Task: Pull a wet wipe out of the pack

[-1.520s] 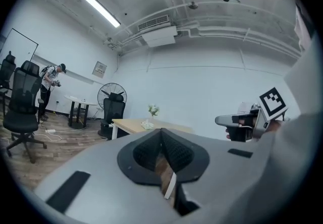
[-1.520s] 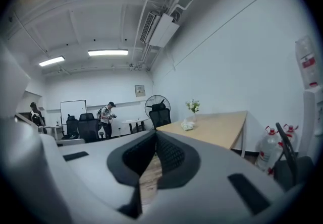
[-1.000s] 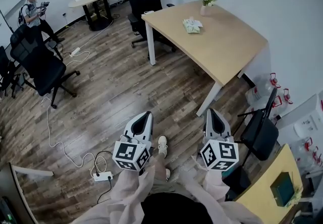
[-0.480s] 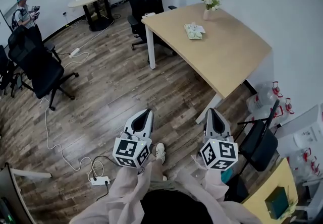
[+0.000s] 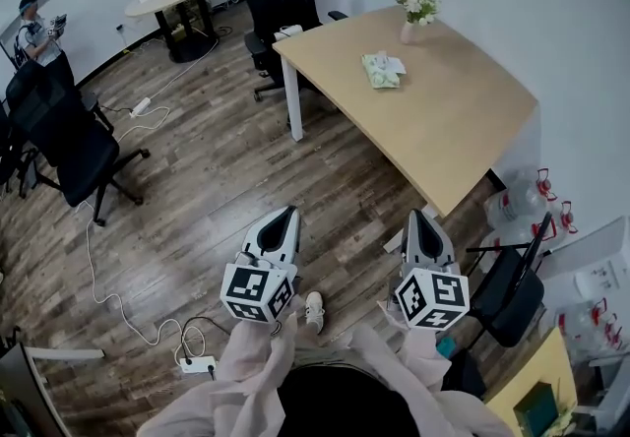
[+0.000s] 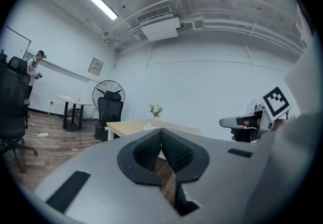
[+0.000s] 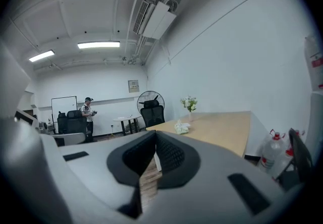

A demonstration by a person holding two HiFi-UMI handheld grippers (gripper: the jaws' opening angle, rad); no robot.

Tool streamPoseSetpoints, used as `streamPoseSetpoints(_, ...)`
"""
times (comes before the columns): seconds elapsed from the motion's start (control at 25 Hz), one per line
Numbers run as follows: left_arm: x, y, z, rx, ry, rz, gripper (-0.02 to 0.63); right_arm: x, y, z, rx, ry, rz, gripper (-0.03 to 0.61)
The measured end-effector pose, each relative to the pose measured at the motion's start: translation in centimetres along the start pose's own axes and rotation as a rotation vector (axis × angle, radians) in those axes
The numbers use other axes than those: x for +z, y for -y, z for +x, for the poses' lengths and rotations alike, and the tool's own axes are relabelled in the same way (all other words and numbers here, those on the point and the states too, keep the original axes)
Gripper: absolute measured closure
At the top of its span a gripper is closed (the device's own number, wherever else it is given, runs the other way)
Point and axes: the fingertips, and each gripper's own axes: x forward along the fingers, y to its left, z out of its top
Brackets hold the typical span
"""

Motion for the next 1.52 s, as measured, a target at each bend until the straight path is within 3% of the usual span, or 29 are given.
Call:
streamPoseSetpoints(0.68, 0.8, -6.0, 7.4, -0.010, -0.018, -0.006, 0.603, 0.6, 0.0, 9.3, -0.023, -0.011, 0.009, 0.566)
streamPoseSetpoints(1.52, -1.0, -7.9, 8.1, -0.003, -0.063, -0.005, 0.603, -1.1, -1.4, 12.4, 0.012, -0.044, 0.019, 0.567)
